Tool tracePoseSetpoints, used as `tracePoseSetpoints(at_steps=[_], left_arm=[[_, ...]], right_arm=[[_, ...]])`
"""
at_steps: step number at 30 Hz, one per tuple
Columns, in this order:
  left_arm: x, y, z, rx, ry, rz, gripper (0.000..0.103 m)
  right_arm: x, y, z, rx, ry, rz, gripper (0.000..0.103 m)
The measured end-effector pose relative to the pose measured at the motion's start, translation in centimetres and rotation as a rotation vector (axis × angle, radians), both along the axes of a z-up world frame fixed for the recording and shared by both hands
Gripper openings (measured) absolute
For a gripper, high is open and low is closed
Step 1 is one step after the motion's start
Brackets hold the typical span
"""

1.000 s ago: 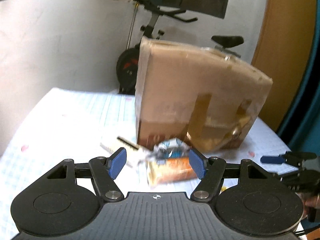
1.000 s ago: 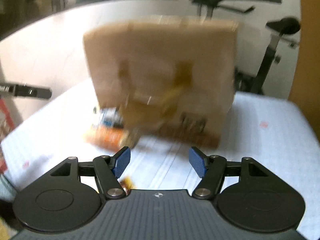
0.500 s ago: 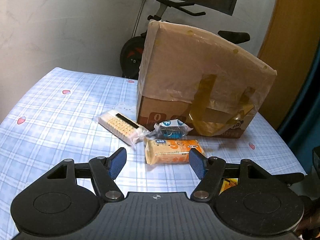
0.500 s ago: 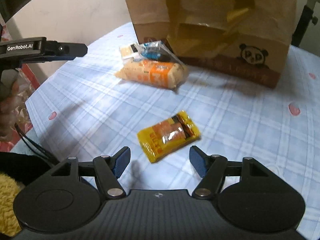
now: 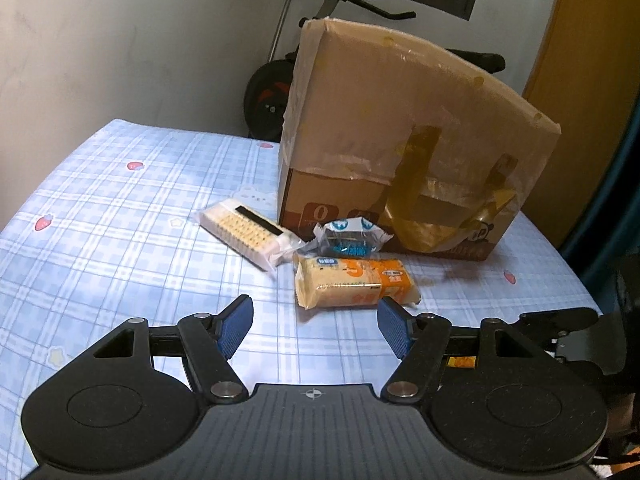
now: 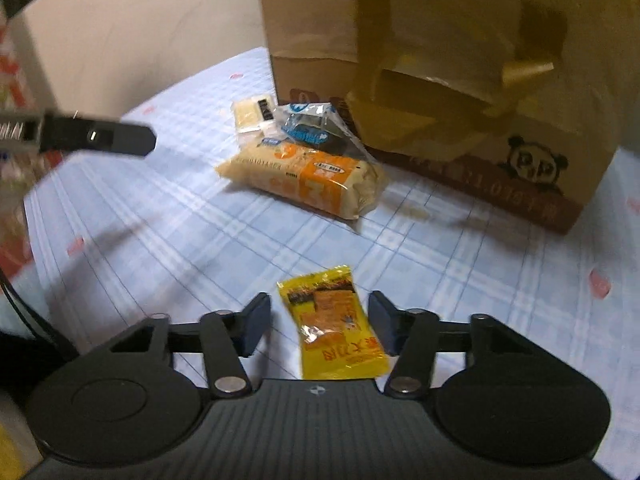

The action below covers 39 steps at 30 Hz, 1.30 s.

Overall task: Organize snacks
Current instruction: 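Grasp the wrapped bread cake with the left tool while the right tool grasps the yellow spicy strip packet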

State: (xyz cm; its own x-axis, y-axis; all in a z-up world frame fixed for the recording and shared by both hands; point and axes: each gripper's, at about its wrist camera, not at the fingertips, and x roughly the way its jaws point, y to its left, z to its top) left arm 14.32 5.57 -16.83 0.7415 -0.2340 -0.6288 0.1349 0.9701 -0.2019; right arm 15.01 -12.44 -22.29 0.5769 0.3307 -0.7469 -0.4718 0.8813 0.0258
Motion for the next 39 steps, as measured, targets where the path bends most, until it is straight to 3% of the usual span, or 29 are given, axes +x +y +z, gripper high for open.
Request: tracePoseSetpoints(at_steps=[4,12,21,28,32,35,39], left_arm=[[1.0,-0.5,-0.5,0.02,0.007,-0.016,0.07],[6.1,-2.2,-1.7,0.017,0.012,-0.066,0.07],[11.3,-3.9,-3.6,0.001,0.056,-0.131,0.07],[9.7,-3.9,-4.4,-0.04,0.11,-0.204,0.07],[7.5,-4.3,-4.8,-0.023,0.137,-0.263,0.07],[6.8,-4.5,-4.9,0.015,0.116,-0.256,0.07],[8.0,-5.0,-5.0,0.003,0.105,-0.246,0.07]], right_arm=[[-0.2,-1.4,-0.1,0.014,-0.01,-0.026,0.039],[0.4,-4.2,0.0,0.022,-0.035,-0.123,0.038],[0.0,-5.7,-0.1,0.05,-0.046,-0.157,0.038],[-0.1,-6.0,0.1,0.069,-0.047,-0.167,0.038],[0.0,-6.0,0.1,0.081,-0.045,-0.173,0.038],[-0.1,-6.0,0.1,0.084,-0.046,-0.178,0.038],[0.0,-5.8,0.1,0.078,-0.044,-0.178,0.038]])
